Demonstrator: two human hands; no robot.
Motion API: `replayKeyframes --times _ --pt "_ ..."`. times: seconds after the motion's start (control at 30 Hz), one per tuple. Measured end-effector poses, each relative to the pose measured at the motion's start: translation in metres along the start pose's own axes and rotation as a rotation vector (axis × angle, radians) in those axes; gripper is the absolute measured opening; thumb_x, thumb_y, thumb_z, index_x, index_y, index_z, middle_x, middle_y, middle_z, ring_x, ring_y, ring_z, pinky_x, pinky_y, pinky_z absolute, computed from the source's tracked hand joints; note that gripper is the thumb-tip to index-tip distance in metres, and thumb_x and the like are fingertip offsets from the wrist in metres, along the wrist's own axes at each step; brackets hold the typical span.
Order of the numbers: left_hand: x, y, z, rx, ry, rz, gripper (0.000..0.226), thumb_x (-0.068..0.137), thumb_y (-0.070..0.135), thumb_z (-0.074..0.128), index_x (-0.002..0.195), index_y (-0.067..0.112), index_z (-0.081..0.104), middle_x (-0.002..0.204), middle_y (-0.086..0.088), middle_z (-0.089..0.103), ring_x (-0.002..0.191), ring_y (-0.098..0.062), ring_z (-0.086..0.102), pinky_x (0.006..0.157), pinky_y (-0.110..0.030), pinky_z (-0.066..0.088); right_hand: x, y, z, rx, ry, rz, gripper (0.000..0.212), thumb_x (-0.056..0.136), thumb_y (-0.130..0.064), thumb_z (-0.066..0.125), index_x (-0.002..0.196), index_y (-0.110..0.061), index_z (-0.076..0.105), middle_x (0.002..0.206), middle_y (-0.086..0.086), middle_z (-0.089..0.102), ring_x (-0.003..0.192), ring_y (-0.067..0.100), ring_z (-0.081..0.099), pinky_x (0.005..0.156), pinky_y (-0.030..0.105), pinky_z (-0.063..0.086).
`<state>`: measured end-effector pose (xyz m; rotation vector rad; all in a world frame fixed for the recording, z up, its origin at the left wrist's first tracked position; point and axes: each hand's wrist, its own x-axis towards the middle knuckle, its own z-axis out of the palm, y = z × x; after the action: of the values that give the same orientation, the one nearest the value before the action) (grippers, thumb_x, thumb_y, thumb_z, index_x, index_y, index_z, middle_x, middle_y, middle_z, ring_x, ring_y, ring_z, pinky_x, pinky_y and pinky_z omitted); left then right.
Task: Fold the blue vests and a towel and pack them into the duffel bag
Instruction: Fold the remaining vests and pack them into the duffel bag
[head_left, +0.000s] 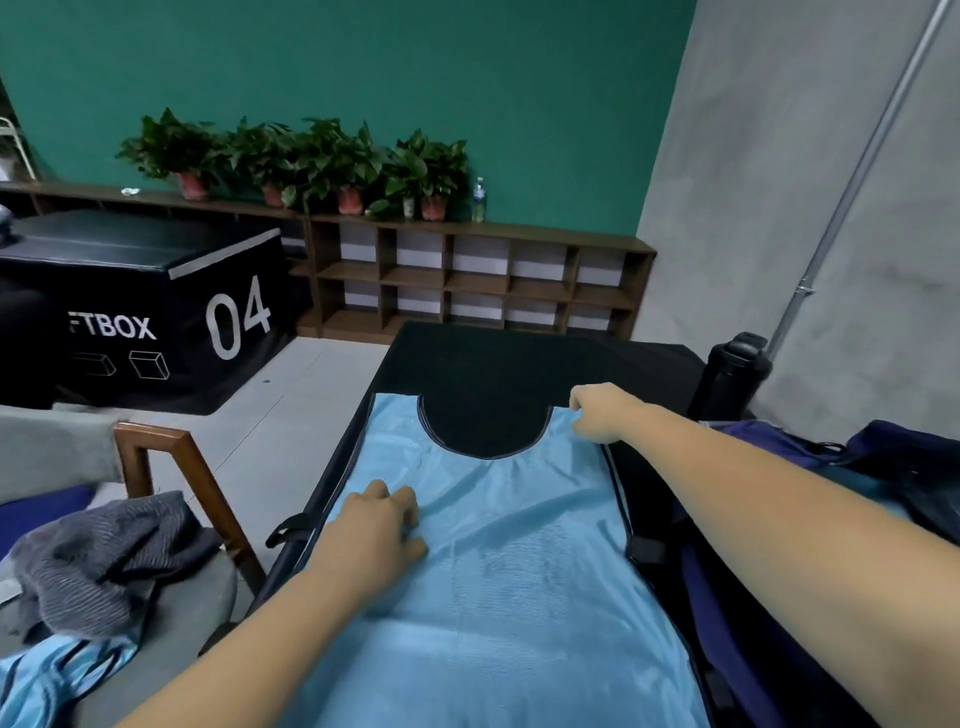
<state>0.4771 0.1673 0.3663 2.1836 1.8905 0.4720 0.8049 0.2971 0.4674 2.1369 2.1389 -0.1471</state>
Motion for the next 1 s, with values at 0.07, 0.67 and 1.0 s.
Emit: replayKeyframes --times 0.07,0.67,1.0 --pt "0.001 -0.002 0.001 -0.026 0.005 0.007 0.021 0.09 0.045 0.067 0.103 0.033 0.056 0.1 0.011 0.045 0.099 -0.017 0.052 0.072 -0.031 0.047 0.023 0.007 0.009 0.031 0.011 0.021 0.023 0.1 -0.022 0.057 0.122 -0.015 0.058 0.12 0.006 0.062 0.104 0.027 0.063 0.078 0.036 0.051" --pt "0.008 -0.002 -0.008 -0.082 -0.046 0.027 0.025 0.083 0.047 0.07 0.092 0.029 0.057 0.096 0.011 0.053 0.088 -0.011 0.057 0.067 -0.029 0.047 0.068 -0.008 0.021 0.089 0.013 0.074 0.009 0.088 -0.012 0.054 0.088 -0.017 0.061 0.089 0.002 0.062 0.085 0.023 0.056 0.108 0.05 0.033" --pt "0.149 -0.036 -0.032 -0.117 0.059 0.035 0.006 0.089 0.022 0.064 0.088 0.027 0.062 0.092 0.006 0.071 0.085 -0.019 0.064 0.08 -0.04 0.058 0.03 0.021 0.005 -0.057 0.047 -0.145 0.014 0.094 -0.021 0.052 0.091 -0.033 0.046 0.094 0.0 0.064 0.091 0.028 0.053 0.088 0.042 0.048"
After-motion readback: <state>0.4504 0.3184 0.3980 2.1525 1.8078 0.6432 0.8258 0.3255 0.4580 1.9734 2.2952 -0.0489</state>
